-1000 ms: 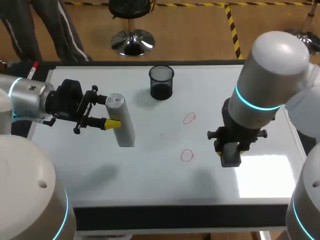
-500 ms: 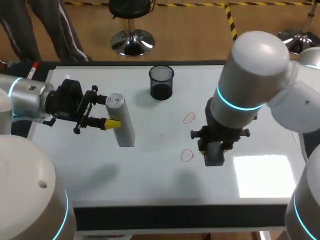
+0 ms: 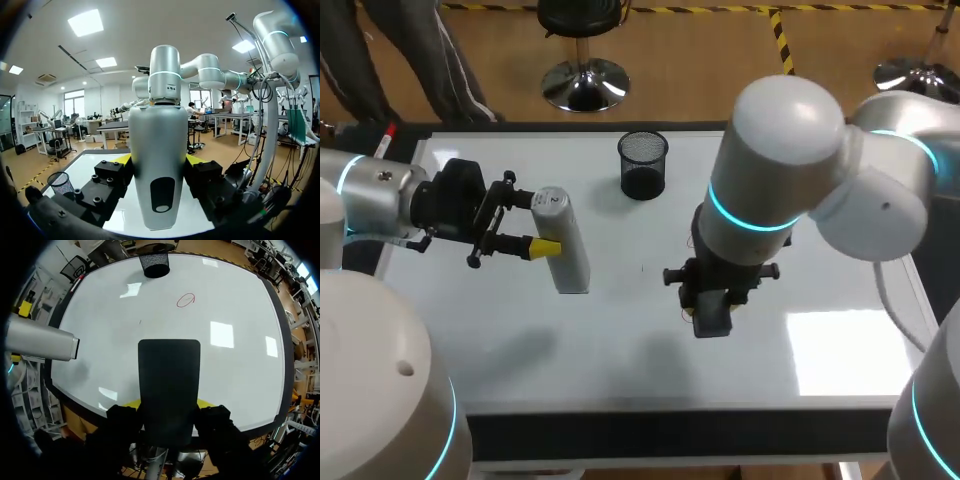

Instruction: Pick up the inspection probe, press it on each red-marked spot on the whiteboard one by one, put down the probe, pick up the eraser, and wipe off all the red marks.

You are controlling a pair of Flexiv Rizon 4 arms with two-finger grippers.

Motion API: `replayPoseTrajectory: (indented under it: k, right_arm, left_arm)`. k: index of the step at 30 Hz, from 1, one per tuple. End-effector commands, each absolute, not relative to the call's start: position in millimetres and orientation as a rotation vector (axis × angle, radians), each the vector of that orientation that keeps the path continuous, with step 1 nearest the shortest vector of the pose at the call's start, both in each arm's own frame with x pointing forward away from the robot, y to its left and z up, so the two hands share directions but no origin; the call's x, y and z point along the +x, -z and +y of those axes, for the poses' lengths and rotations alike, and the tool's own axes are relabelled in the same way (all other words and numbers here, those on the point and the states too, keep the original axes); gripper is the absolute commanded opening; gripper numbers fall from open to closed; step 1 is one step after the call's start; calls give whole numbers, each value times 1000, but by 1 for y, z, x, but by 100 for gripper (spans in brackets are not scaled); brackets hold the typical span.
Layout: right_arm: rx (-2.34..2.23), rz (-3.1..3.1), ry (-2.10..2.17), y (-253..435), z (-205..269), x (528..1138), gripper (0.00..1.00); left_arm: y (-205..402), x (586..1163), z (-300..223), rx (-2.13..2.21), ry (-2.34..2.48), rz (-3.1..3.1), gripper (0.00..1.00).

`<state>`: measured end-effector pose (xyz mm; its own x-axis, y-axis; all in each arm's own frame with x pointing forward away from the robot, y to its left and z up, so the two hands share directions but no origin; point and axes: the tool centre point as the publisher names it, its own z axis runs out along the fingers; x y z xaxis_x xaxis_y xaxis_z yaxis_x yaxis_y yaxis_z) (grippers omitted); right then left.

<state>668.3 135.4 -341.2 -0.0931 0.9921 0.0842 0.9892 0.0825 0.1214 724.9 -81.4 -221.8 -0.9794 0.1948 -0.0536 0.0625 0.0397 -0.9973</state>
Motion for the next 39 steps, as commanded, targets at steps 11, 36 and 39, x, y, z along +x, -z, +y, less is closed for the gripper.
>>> replayPoseTrajectory:
  k: [11, 36, 39]
  right_arm:
    - [2044, 2363, -193, 370, 177, 673, 0]
    - [2001, 2472, -174, 417, 215, 684, 0]
    - [2006, 2478, -144, 424, 217, 688, 0]
  left_arm:
    - [222, 725, -81, -276, -2098, -2191, 0]
    - [222, 725, -81, -276, -2098, -2191, 0]
    - [222, 725, -81, -276, -2098, -2191, 0]
